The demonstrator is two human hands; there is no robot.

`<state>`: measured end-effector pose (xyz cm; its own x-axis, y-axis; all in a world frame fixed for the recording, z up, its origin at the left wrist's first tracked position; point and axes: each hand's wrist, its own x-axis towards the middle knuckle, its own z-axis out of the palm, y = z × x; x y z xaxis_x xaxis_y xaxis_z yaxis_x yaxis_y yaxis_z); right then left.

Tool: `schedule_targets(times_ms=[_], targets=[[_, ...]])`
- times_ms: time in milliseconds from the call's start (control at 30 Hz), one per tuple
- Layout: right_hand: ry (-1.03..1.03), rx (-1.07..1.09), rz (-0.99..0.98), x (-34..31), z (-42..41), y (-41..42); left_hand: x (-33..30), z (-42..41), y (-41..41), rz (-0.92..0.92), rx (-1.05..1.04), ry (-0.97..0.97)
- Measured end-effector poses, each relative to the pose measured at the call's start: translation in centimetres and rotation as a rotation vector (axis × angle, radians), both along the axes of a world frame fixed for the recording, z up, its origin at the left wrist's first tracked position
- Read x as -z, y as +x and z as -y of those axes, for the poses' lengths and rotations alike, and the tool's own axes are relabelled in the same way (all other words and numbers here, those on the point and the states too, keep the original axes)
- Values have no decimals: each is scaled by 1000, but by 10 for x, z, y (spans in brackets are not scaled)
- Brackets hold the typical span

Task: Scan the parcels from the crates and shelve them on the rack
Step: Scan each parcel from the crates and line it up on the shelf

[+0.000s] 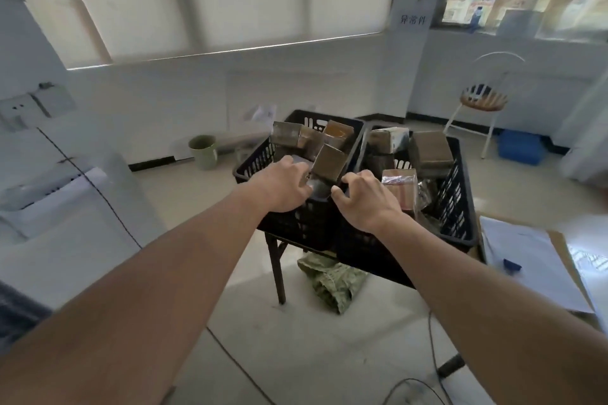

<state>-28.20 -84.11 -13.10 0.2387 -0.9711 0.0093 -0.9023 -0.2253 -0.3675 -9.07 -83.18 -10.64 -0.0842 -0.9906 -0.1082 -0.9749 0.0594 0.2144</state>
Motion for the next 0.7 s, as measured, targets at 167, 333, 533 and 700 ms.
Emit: schedule_targets(times_ms=[167, 333, 533, 700], targets=[[57, 40, 10, 19, 75, -8, 20, 80, -4, -6, 23, 55], [93, -4, 2, 45, 152, -19, 49, 151, -15, 3, -32, 96], [159, -119, -8, 67, 225, -28, 76, 210, -24, -29, -123, 141], [199, -181, -3, 80, 259, -26, 89, 238, -23, -107, -205, 166]])
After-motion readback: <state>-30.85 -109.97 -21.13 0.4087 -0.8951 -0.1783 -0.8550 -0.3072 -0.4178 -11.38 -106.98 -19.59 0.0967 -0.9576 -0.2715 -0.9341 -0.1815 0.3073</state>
